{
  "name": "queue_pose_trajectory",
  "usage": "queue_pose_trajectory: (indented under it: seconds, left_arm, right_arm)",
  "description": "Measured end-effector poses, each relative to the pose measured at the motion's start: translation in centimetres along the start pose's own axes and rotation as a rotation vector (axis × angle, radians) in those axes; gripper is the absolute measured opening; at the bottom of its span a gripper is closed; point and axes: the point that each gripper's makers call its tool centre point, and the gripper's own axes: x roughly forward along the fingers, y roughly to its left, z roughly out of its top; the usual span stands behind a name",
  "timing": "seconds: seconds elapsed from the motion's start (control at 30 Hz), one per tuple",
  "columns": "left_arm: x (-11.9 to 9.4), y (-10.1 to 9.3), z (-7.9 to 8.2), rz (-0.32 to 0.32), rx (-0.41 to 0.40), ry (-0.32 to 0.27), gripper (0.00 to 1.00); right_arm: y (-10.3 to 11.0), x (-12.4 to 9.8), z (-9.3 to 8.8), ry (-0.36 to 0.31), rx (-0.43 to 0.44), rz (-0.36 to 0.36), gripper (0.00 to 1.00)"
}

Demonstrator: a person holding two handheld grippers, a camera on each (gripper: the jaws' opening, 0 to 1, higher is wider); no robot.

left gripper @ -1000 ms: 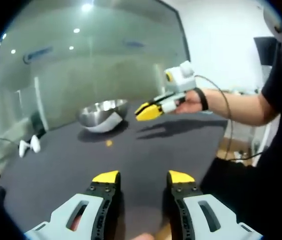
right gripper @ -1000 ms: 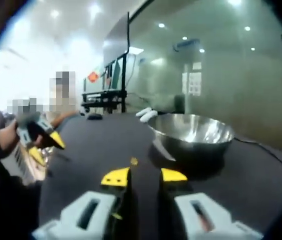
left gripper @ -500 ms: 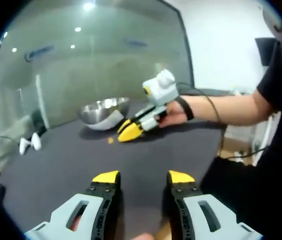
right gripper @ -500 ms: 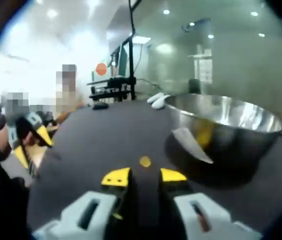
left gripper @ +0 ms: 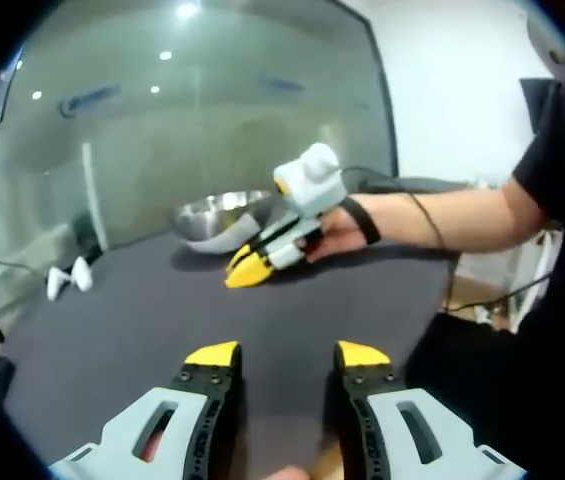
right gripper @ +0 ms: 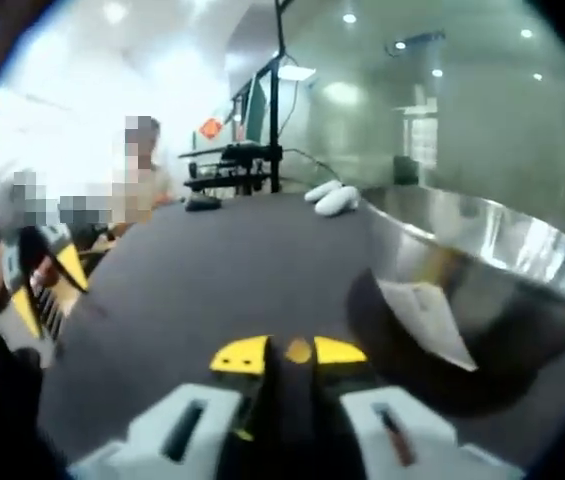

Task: Pick up the QQ candy scattered on the table and place it into the stainless steel bowl on the table

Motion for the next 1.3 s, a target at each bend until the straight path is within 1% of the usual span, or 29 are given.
queue_pose_trajectory:
  seconds: [0.03, 0.13, 0.27, 0.3, 0.33, 0.37, 0.5, 0.57, 0.63, 0.7, 0.73, 0.8, 0.83, 0.9, 0.93, 0.97, 1.0, 1.03, 1.07, 1.1, 1.13, 1.17, 1.27, 1.3]
  left_arm:
    - [0.0, 0.0, -0.1, 0.0, 0.0, 0.002, 0.38]
    - [0.0, 0.2, -0.2, 0.002, -0.002, 0.005, 0.38]
    - [0.1, 0.1, 0.0, -0.002, 0.001, -0.001, 0.38]
    - [0.1, 0.1, 0.1, -0.003, 0.002, -0.002, 0.38]
    - [0.1, 0.1, 0.1, -0.004, 0.002, -0.003, 0.38]
    - [0.1, 0.1, 0.1, -0.004, 0.002, -0.003, 0.38]
    - [0.2, 0.2, 0.1, -0.004, 0.005, 0.003, 0.38]
    - [0.3, 0.2, 0.2, -0.008, 0.007, 0.001, 0.38]
    - [0.5, 0.1, 0.3, -0.01, 0.01, -0.001, 0.38]
    - [0.7, -0.1, 0.5, -0.016, 0.01, -0.007, 0.38]
    - [0.8, -0.3, 0.6, -0.021, 0.011, -0.009, 0.38]
    - [1.0, -0.6, 0.6, -0.029, 0.014, -0.009, 0.38]
    - [1.1, -0.7, 0.6, -0.033, 0.017, -0.008, 0.38]
    - [1.1, -0.9, 0.6, -0.039, 0.019, -0.009, 0.38]
    - [1.1, -0.9, 0.7, -0.04, 0.019, -0.01, 0.38]
    - [1.1, -0.9, 0.7, -0.041, 0.02, -0.01, 0.38]
    - [1.1, -1.0, 0.7, -0.04, 0.021, -0.011, 0.38]
    - [1.1, -1.0, 0.8, -0.04, 0.022, -0.011, 0.38]
    - [1.0, -1.0, 0.8, -0.04, 0.022, -0.013, 0.38]
    - [1.0, -1.0, 0.9, -0.039, 0.021, -0.014, 0.38]
    - [1.0, -1.1, 0.9, -0.04, 0.021, -0.014, 0.38]
    - [1.0, -1.1, 0.8, -0.04, 0.021, -0.013, 0.38]
    - [1.2, -1.5, 0.8, -0.043, 0.025, -0.007, 0.38]
    - [1.1, -1.7, 0.9, -0.047, 0.028, -0.009, 0.38]
  right_arm:
    - [-0.1, 0.0, 0.0, -0.001, -0.001, -0.006, 0.1]
    - [-0.3, 0.0, 0.0, -0.002, -0.002, -0.005, 0.1]
    - [-0.3, -0.1, 0.1, -0.003, 0.007, -0.006, 0.1]
    - [0.0, -0.2, 0.6, -0.026, 0.053, 0.003, 0.1]
    - [0.1, -0.5, 1.4, -0.066, 0.078, 0.012, 0.1]
    - [0.2, -0.8, 1.7, -0.077, 0.082, 0.015, 0.1]
    - [0.9, -2.7, 3.5, -0.118, 0.059, 0.014, 0.1]
    - [1.3, -3.8, 4.7, -0.153, 0.042, 0.02, 0.1]
    - [1.1, -5.0, 5.7, -0.175, 0.017, -0.003, 0.1]
    - [0.5, -6.0, 6.3, -0.176, -0.019, -0.042, 0.1]
    - [-0.4, -6.4, 6.8, -0.18, -0.03, -0.054, 0.1]
    - [-1.1, -7.0, 7.4, -0.188, -0.024, -0.069, 0.1]
    - [-1.6, -7.3, 7.7, -0.19, -0.022, -0.088, 0.1]
    - [-2.9, -8.2, 8.6, -0.208, -0.055, -0.15, 0.1]
    - [-3.3, -8.5, 8.9, -0.207, -0.062, -0.166, 0.1]
    - [-4.1, -8.8, 9.3, -0.213, -0.067, -0.198, 0.1]
    - [-5.0, -9.3, 9.9, -0.228, -0.06, -0.234, 0.1]
    - [-5.5, -9.5, 10.3, -0.237, -0.048, -0.25, 0.1]
    - [-6.7, -9.8, 10.9, -0.255, -0.021, -0.288, 0.1]
    - [-7.9, -10.0, 11.3, -0.261, -0.031, -0.334, 0.1]
    - [-9.4, -10.0, 11.6, -0.255, -0.05, -0.377, 0.1]
    - [-10.4, -9.8, 11.7, -0.25, -0.027, -0.4, 0.1]
    - [-12.3, -9.0, 12.3, -0.252, 0.023, -0.42, 0.1]
    - [-12.8, -8.8, 12.5, -0.252, 0.024, -0.43, 0.1]
